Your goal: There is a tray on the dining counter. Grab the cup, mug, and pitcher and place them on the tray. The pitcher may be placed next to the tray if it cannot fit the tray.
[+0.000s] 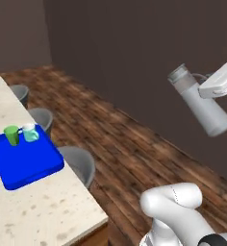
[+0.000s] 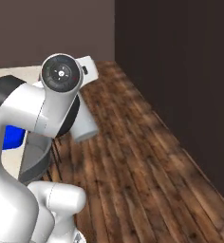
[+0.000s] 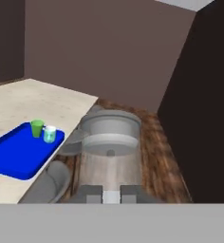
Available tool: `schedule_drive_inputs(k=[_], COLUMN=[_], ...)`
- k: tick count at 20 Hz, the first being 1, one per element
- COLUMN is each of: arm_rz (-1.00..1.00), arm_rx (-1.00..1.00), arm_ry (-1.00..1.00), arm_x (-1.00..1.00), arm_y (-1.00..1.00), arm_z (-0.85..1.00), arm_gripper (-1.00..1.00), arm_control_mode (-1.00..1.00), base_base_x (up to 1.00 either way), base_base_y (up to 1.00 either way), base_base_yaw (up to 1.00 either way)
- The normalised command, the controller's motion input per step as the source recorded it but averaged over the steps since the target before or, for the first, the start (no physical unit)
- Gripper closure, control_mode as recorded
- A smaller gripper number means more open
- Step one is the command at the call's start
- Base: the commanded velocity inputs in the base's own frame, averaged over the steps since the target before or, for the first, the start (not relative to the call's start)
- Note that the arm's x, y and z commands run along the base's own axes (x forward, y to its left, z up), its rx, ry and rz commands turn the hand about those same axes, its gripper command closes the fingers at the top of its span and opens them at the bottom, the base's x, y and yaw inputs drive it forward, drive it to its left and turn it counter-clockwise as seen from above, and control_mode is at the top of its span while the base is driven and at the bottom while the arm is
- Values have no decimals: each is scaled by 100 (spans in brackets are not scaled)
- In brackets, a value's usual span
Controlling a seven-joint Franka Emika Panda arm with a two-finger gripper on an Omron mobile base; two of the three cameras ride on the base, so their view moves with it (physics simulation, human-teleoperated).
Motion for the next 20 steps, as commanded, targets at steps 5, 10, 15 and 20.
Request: schedule_drive_inputs(k=[5, 10, 15, 20], arm_rz=[0, 0, 0, 0], arm_rx=[0, 0, 0, 0], arm_ry=[0, 0, 0, 0], arm_x=[0, 0, 0, 0], arm_y=[0, 0, 0, 0], arm_z=[0, 0, 0, 0], arm_gripper=[100, 100, 100, 100], arm_control_mode=[100, 100, 100, 100], base_base_x=[3, 3, 28, 41], base_base_y=[-62, -100, -95, -54], base_base_yaw=[59, 43, 41, 59])
